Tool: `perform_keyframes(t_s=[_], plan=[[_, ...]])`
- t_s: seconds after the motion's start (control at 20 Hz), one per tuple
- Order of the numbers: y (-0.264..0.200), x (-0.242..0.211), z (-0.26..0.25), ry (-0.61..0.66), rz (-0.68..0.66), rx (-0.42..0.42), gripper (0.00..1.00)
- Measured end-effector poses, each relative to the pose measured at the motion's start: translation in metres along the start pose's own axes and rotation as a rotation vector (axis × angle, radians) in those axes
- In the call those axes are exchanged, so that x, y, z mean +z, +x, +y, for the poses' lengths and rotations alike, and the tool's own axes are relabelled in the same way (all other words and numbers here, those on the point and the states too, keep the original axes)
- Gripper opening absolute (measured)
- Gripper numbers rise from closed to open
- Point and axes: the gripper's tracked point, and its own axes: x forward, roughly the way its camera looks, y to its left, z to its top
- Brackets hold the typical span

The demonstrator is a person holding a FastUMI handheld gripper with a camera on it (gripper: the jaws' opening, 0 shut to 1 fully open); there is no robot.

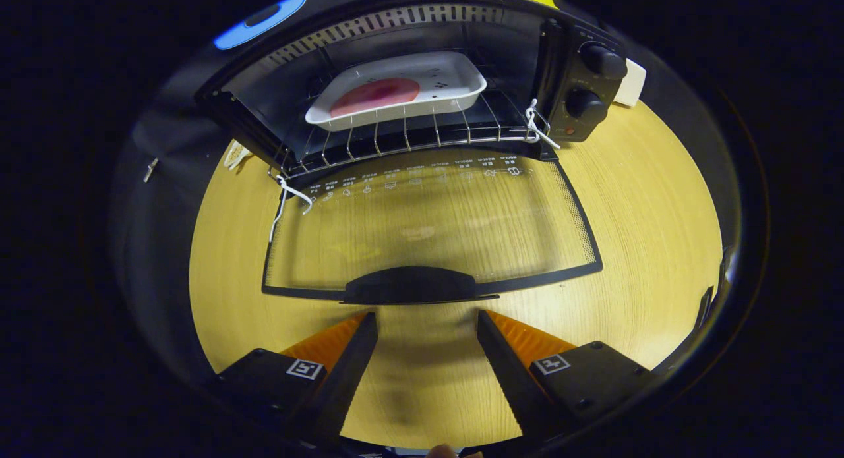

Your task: Open the toaster oven, put the food inside, and close the toaster oven door.

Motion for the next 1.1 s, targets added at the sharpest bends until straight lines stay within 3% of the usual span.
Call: perform_keyframes(t_s=[0.2, 0.8, 1.1], plan=[[0.005, 0.003, 0.002, -0.103, -0.030, -0.030, 0.99], [-0.040, 0.017, 0.004, -0.107, -0.181, 0.032, 0.99], [-0.074, 0.052, 0.007, -0.190, -0.365, 0.044, 0.99]])
